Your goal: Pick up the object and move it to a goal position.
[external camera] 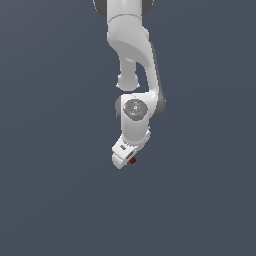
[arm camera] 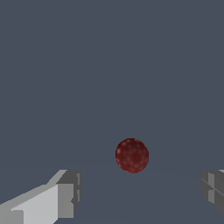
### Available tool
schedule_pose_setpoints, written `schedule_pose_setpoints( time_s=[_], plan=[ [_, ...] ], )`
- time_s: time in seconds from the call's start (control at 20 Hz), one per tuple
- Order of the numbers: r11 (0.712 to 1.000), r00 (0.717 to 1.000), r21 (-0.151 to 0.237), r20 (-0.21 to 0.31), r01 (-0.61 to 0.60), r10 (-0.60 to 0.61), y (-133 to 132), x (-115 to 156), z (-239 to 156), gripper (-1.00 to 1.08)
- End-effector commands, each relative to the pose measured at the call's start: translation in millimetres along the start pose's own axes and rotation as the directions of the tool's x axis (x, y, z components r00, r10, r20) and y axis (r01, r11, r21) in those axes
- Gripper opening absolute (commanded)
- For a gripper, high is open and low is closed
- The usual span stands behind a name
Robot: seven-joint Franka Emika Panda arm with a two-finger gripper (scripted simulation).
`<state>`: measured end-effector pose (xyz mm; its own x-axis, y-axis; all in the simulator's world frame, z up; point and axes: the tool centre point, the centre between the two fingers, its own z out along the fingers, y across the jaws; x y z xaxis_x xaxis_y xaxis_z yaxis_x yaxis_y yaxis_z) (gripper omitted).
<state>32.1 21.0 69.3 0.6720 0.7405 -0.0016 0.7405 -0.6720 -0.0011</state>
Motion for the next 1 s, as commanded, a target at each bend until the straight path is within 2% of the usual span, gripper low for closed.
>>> schedule_pose_setpoints(
  time_s=[0.0,0.35,0.95],
  plan=[
    [1.0,1.0,-0.001,-0.001,0.019,-0.019,1,0,2,1.0],
    [1.0,1.0,-0.001,-0.001,0.021,-0.021,1,0,6,1.0],
    [1.0,1.0,-0.001,-0.001,0.025,-0.025,1,0,52,1.0]
  ],
)
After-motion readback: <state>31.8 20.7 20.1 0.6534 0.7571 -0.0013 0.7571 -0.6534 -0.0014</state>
